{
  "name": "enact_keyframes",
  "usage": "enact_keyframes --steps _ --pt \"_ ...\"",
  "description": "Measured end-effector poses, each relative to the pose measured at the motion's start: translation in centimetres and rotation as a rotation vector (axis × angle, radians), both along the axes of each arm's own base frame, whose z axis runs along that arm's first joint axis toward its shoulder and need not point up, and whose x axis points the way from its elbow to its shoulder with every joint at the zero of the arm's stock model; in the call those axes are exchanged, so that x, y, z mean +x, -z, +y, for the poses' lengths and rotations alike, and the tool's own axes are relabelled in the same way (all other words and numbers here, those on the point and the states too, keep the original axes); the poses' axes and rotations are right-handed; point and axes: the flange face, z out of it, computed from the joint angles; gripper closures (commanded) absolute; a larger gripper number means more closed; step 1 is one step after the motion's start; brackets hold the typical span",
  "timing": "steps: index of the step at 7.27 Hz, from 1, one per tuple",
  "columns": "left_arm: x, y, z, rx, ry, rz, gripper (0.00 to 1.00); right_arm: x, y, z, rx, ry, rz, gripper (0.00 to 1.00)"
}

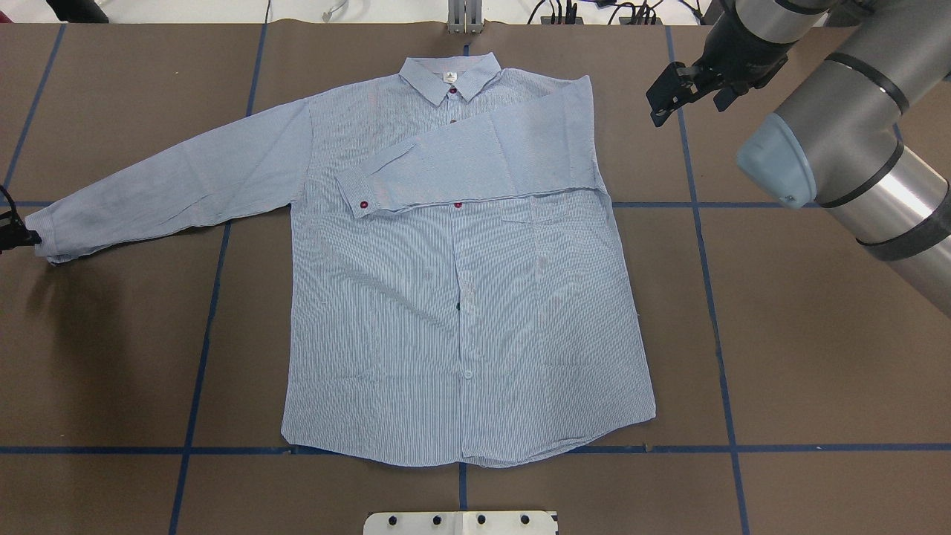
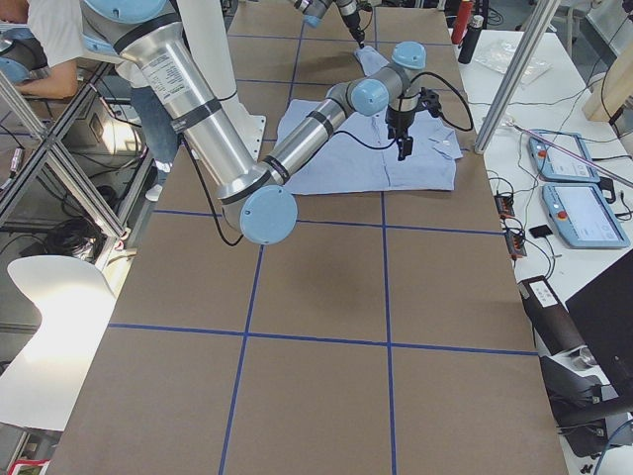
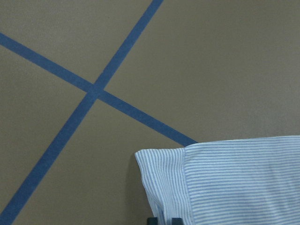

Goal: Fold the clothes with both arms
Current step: 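Lower the left gripper onto the other sleeve cuff and grasp it, then lift the sleeve with the left gripper and carry it across the chest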

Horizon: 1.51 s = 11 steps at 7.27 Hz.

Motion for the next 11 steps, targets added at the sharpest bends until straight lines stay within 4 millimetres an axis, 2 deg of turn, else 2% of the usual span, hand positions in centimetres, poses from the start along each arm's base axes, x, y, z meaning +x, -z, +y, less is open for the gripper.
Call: enact_keyframes --steps 2,3,4,5,7,10,11 --pt "0.1 1.5 -0.3 0.012 0.002 0.013 1.0 0.1 0.0 0.0 0.0 0.0 -0.001 0.0" --pt "0.3 3.3 -0.7 0.011 0.002 0.014 1.0 0.1 -0.1 0.1 -0.002 0.0 0.0 0.0" --pt "0.6 5.9 -1.3 0.003 0.002 0.01 1.0 0.2 -0.4 0.2 -0.005 0.0 0.001 0.0" --pt "0.9 9.5 -1.8 -0.011 0.002 0.002 1.0 0.4 -0.8 0.4 -0.008 0.002 0.001 0.0" --pt "1.8 18.5 -3.1 -0.043 0.002 -0.017 1.0 0.6 -1.8 0.9 -0.023 0.005 0.003 0.0" --pt "6.3 34.1 -8.6 -0.12 -0.015 0.031 1.0 1.7 -5.7 2.3 -0.073 0.001 0.03 0.0" --pt "7.8 39.0 -9.7 -0.145 -0.031 0.063 1.0 2.0 -6.7 2.5 -0.084 -0.003 0.038 0.0"
